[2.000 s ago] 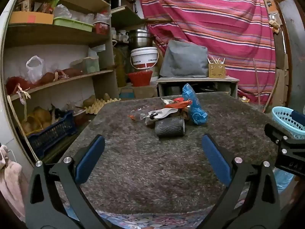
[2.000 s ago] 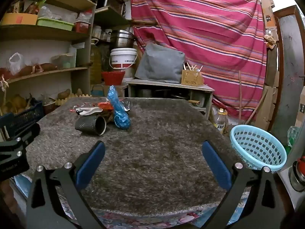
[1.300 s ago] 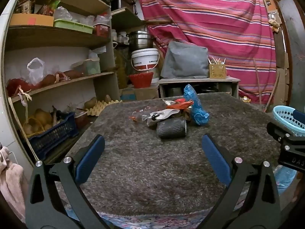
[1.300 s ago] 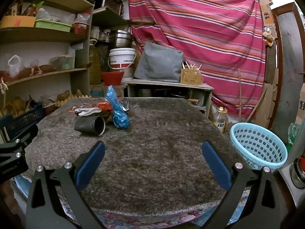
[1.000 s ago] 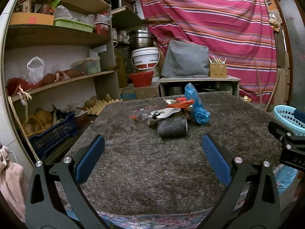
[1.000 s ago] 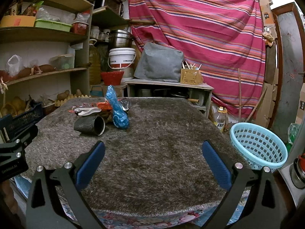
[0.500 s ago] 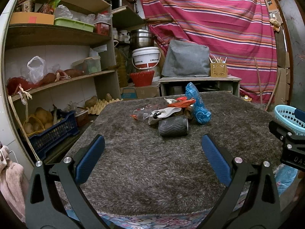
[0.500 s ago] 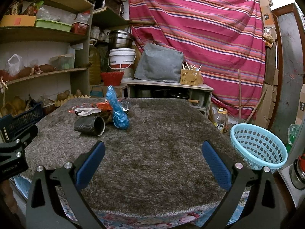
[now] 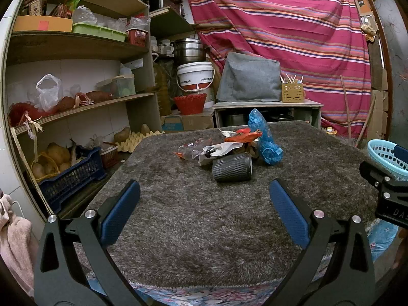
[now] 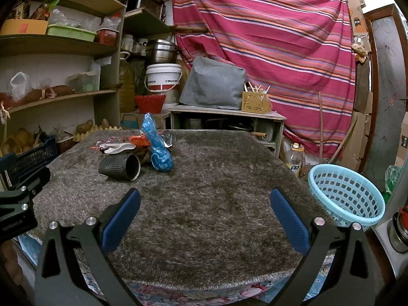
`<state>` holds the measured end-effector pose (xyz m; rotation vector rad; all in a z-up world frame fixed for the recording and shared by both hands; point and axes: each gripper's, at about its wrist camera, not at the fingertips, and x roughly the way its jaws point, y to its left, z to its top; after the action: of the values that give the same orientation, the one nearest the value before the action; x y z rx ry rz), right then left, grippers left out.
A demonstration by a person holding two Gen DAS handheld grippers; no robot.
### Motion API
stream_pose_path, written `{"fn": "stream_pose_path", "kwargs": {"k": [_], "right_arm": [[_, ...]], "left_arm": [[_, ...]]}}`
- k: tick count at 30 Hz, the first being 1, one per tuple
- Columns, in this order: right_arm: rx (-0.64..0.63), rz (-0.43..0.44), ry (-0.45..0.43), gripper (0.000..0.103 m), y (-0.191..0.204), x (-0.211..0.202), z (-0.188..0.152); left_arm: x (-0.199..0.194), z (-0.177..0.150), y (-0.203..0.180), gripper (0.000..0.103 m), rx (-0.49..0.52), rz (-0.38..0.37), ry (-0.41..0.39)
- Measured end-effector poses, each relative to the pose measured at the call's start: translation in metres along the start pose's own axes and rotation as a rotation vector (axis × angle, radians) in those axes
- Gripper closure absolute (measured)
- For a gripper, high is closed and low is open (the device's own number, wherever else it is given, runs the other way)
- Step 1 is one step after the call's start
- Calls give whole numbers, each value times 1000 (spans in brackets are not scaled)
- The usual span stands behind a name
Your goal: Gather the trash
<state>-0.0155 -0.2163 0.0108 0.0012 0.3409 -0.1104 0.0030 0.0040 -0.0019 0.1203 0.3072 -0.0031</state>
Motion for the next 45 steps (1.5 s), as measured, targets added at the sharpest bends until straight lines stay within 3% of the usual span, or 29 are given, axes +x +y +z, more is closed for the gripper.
{"fn": "stream_pose_path", "kwargs": {"k": [45], "right_arm": [[0,-1,6,4,-2,1,-2]], "left_arm": [[6,-5,4,5,-4,4,14]]}}
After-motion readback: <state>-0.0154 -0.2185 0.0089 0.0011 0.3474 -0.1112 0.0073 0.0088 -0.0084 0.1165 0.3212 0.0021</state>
